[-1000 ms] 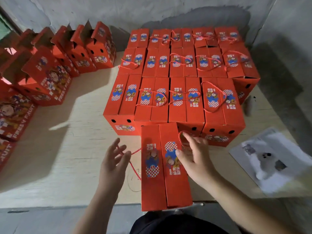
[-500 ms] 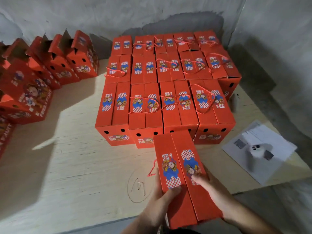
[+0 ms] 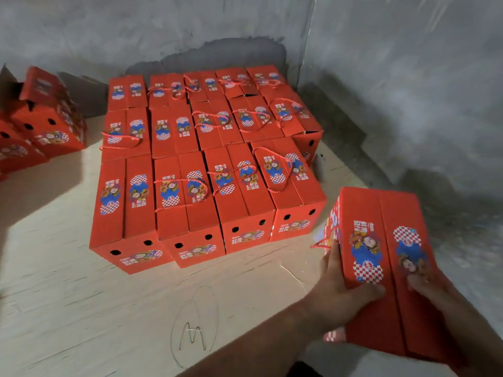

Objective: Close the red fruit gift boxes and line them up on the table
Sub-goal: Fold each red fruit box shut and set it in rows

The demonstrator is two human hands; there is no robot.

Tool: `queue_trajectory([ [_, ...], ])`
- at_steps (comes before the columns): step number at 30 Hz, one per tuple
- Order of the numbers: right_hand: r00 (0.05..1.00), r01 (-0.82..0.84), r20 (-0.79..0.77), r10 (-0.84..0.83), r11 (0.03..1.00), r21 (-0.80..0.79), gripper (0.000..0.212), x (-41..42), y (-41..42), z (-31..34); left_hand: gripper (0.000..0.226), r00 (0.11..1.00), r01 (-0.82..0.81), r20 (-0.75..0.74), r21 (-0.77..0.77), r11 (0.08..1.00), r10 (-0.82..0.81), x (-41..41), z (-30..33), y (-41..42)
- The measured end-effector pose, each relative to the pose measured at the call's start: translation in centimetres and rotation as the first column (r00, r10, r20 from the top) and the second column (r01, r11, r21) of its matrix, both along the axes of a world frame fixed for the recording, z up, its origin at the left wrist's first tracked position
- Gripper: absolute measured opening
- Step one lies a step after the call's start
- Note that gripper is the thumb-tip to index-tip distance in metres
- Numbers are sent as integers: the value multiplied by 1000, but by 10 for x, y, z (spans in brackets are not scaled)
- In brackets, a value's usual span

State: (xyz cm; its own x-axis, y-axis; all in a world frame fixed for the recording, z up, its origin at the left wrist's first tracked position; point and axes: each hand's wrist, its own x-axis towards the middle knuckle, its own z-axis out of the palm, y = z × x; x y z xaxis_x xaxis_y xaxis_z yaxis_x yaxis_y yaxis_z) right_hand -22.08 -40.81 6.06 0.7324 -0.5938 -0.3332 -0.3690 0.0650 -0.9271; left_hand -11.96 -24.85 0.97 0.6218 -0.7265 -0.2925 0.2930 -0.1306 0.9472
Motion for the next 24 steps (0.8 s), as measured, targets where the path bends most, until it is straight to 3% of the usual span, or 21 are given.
queue_trajectory([
  [2,999,-38,45,31,984,171,41,-3,-13,6,101,1000,-2,26,-47,999,3,16,6,-28],
  [5,988,-15,152,-10,987,159,42,29,-47,20,100,989,4,145,1,1000,-4,51,20,-63],
  [10,989,-91,127,74,986,137,47,116,-112,17,111,954,-53,299,220,974,-16,121,30,-110],
  [14,982,-165,99,162,986,16,55,180,-155,-9,118,915,-174,401,480,860,-39,163,24,-137],
  [21,937,-350,76,342,925,152,46,249,-182,-61,117,865,-329,501,586,741,-12,196,-21,-144],
  [24,917,-398,56,395,893,209,55,266,-188,-75,113,804,-426,594,619,660,-38,209,-28,-146],
])
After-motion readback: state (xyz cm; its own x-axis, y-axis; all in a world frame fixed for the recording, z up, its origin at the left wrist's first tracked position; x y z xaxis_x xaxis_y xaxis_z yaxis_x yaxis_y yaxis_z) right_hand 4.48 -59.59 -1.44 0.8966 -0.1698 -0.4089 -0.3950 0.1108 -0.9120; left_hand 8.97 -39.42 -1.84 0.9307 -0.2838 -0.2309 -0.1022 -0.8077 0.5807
